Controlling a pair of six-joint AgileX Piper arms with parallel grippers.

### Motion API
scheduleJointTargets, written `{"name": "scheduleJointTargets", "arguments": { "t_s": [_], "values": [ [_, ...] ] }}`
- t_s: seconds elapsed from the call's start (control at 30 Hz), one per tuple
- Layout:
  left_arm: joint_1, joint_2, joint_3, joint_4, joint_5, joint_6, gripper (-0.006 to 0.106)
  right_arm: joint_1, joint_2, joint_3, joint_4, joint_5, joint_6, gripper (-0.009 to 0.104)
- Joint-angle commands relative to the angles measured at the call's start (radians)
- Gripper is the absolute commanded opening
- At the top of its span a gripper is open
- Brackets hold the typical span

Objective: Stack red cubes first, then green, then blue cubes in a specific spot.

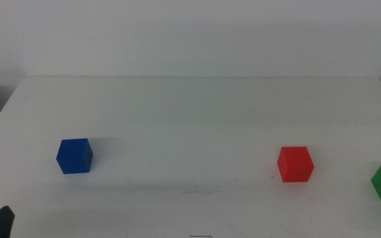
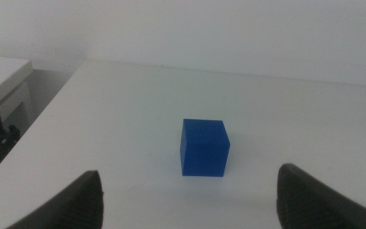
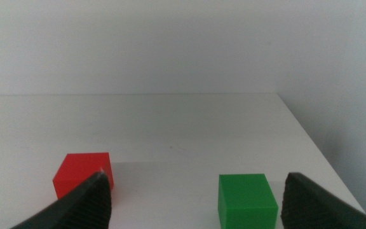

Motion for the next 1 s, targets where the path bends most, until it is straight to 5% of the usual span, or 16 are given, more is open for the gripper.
{"name": "scheduleJointTargets", "arguments": {
  "t_s": [0.0, 0.33, 0.7, 0.97],
  "values": [
    [0.001, -0.020, -0.003, 0.001, -0.084, -0.003, 0.094, -0.001, 0.008, -0.061, 0.004, -0.077, -0.009, 0.094],
    [0.001, -0.020, -0.003, 0.001, -0.084, -0.003, 0.094, -0.001, 0.309, -0.383, -0.001, 0.021, -0.009, 0.094],
    [0.001, -0.020, -0.003, 0.001, -0.084, -0.003, 0.094, 0.186, 0.778, -0.883, -0.001, 0.433, -0.001, 0.094],
    [0.001, -0.020, -0.003, 0.001, -0.084, -0.003, 0.094, 0.328, 1.144, -1.261, -0.024, 0.803, 0.192, 0.094]
  ]
}}
